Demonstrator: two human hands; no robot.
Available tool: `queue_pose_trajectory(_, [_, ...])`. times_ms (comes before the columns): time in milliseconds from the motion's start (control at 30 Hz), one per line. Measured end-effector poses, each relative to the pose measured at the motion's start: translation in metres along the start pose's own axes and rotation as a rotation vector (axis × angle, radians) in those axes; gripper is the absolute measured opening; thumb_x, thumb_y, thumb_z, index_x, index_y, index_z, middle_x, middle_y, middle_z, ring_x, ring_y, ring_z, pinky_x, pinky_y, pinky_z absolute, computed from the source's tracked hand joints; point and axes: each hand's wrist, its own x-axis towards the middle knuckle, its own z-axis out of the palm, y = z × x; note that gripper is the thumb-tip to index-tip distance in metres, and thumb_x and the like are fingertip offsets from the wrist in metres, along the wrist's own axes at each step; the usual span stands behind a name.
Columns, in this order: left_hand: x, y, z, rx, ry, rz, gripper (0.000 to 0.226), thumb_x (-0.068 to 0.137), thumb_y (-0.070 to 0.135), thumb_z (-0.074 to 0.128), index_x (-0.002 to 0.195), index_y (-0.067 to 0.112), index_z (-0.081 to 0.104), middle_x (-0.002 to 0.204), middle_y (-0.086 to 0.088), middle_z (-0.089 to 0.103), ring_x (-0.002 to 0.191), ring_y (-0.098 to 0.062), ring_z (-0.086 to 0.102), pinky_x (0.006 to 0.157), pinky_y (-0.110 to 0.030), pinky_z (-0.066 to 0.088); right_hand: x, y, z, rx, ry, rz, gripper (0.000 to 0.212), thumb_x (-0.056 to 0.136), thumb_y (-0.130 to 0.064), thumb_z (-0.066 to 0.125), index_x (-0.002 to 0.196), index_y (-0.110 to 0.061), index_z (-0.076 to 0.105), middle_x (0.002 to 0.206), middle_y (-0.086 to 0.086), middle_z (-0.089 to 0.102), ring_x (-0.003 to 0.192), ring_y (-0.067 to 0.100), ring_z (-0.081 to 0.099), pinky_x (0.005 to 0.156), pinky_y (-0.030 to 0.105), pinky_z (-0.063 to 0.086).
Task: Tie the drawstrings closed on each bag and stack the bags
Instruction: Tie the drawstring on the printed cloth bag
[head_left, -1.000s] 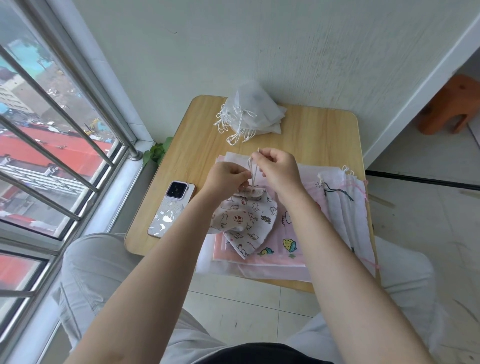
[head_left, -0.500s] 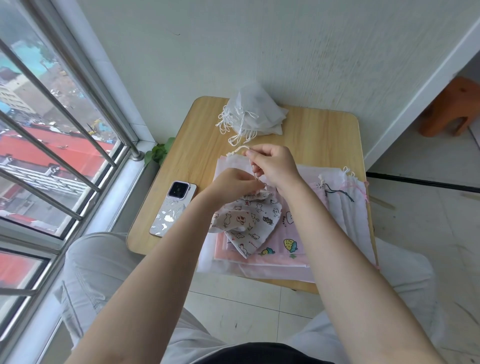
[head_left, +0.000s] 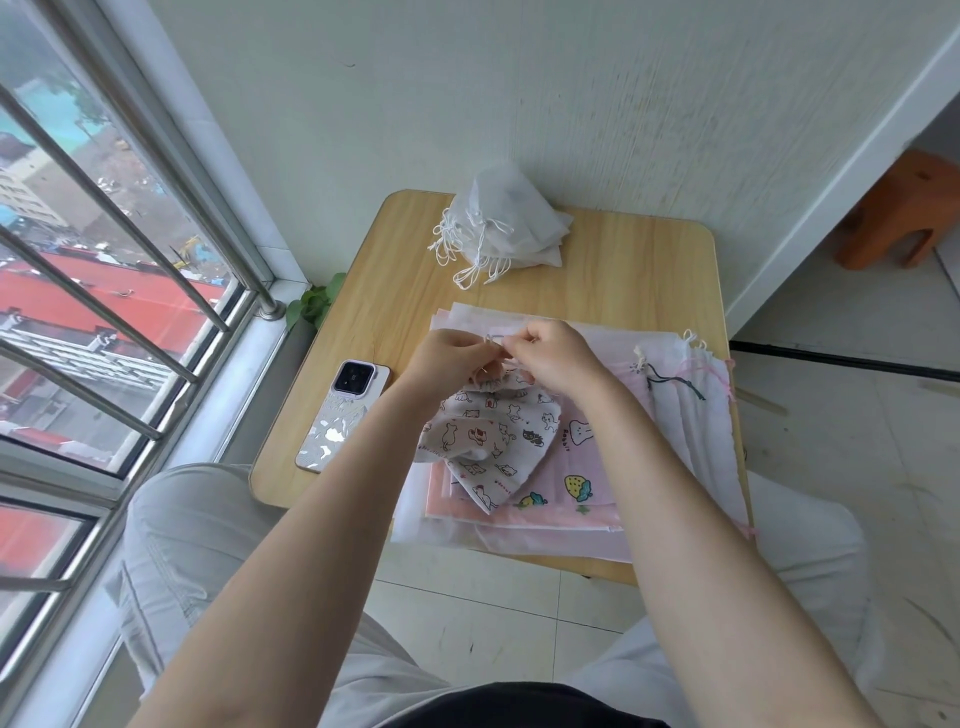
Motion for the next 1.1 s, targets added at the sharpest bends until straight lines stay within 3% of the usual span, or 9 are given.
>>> queue_pose_trajectory(167, [0.005,-0.007,-0.001,-0.101,0.093,-0.051,0.023,0.086,0.028,0.070,0.083,0.007,0.078,0.078,-0.009,0.074,0.063,-0.011,0.056,0.067,-0.026,0.048,-0.007,-0.003,-0.004,-0.009,-0.084,0.031,0.024,0.088,-0.029,0.066,0.090,-0.005,0.069,0.068,0.000,0.064,0.054,0.009,0.050,0.053,0.023,0.039])
queue_pose_trajectory(267, [0.007,-0.009,-0.004,-0.195,0.085,-0.077,0.021,0.083,0.027,0.074,0.085,0.006,0.078,0.086,-0.016,0.075,0.074,-0.022,0.064,0.085,-0.040,0.055,-0.010,-0.004,-0.004,0.052,-0.147,0.036,0.016,0.091,-0.020,0.060,0.092,-0.006,0.068,0.071,0.003,0.068,0.045,0.012,0.050,0.041,0.022,0.037])
queue_pose_trajectory(333, [0.006,-0.008,-0.005,-0.250,0.040,-0.091,0.019,0.083,0.021,0.075,0.089,0.003,0.076,0.088,-0.019,0.074,0.079,-0.024,0.067,0.088,-0.040,0.057,-0.011,-0.006,-0.002,0.073,-0.178,0.033,0.015,0.093,-0.016,0.056,0.089,-0.008,0.068,0.073,0.006,0.071,0.047,0.018,0.056,0.042,0.023,0.041])
queue_pose_trajectory(567, [0.004,-0.007,-0.010,-0.223,-0.144,-0.077,0.011,0.082,0.001,0.073,0.089,0.009,0.073,0.082,-0.009,0.069,0.077,-0.021,0.065,0.086,-0.031,0.056,-0.014,-0.007,-0.002,-0.087,-0.272,0.022,0.023,0.088,-0.022,0.062,0.067,-0.013,0.069,0.069,0.005,0.070,0.054,0.016,0.058,0.052,0.025,0.046])
queue_pose_trajectory(633, [0.002,-0.003,-0.011,-0.121,-0.121,-0.053,0.011,0.082,0.004,0.073,0.090,0.012,0.074,0.080,-0.005,0.069,0.068,-0.012,0.063,0.074,-0.020,0.056,-0.009,-0.006,-0.010,-0.217,-0.159,0.012,0.036,0.087,-0.028,0.060,0.059,-0.006,0.061,0.057,0.005,0.057,0.051,0.015,0.046,0.051,0.024,0.036])
queue_pose_trajectory(700, [-0.001,0.000,-0.010,-0.030,-0.086,-0.028,0.012,0.083,0.007,0.073,0.093,0.013,0.074,0.077,0.000,0.067,0.058,-0.002,0.059,0.056,-0.010,0.049,-0.002,-0.004,-0.015,-0.318,0.015,-0.023,0.035,0.086,-0.025,0.055,0.061,0.000,0.058,0.059,0.015,0.049,0.055,0.017,0.040,0.056,0.029,0.030])
queue_pose_trajectory(800, [-0.001,0.001,-0.007,0.037,-0.060,-0.001,0.011,0.082,0.006,0.072,0.090,0.013,0.071,0.073,0.003,0.064,0.043,0.005,0.050,0.040,-0.009,0.035,0.007,-0.009,-0.012,-0.309,0.049,-0.054,0.027,0.087,-0.016,0.054,0.066,-0.003,0.063,0.063,0.014,0.055,0.054,0.018,0.040,0.056,0.030,0.032])
queue_pose_trajectory(1000, [0.001,-0.011,0.000,0.175,0.182,0.193,0.013,0.079,0.011,0.072,0.081,0.024,0.070,0.072,0.015,0.063,0.065,0.001,0.055,0.056,-0.011,0.038,-0.001,-0.005,0.000,0.111,-0.170,0.033,0.013,0.090,-0.014,0.068,0.100,-0.010,0.074,0.074,-0.004,0.066,0.052,-0.005,0.056,0.051,0.011,0.041])
queue_pose_trajectory(1100, [0.003,-0.021,0.004,0.158,0.277,0.242,0.008,0.082,0.016,0.073,0.083,0.024,0.071,0.076,0.013,0.066,0.068,-0.003,0.057,0.061,-0.016,0.040,0.003,0.006,0.006,0.228,-0.154,0.050,0.015,0.089,-0.009,0.068,0.102,-0.013,0.074,0.083,-0.001,0.070,0.065,0.004,0.061,0.063,0.016,0.046])
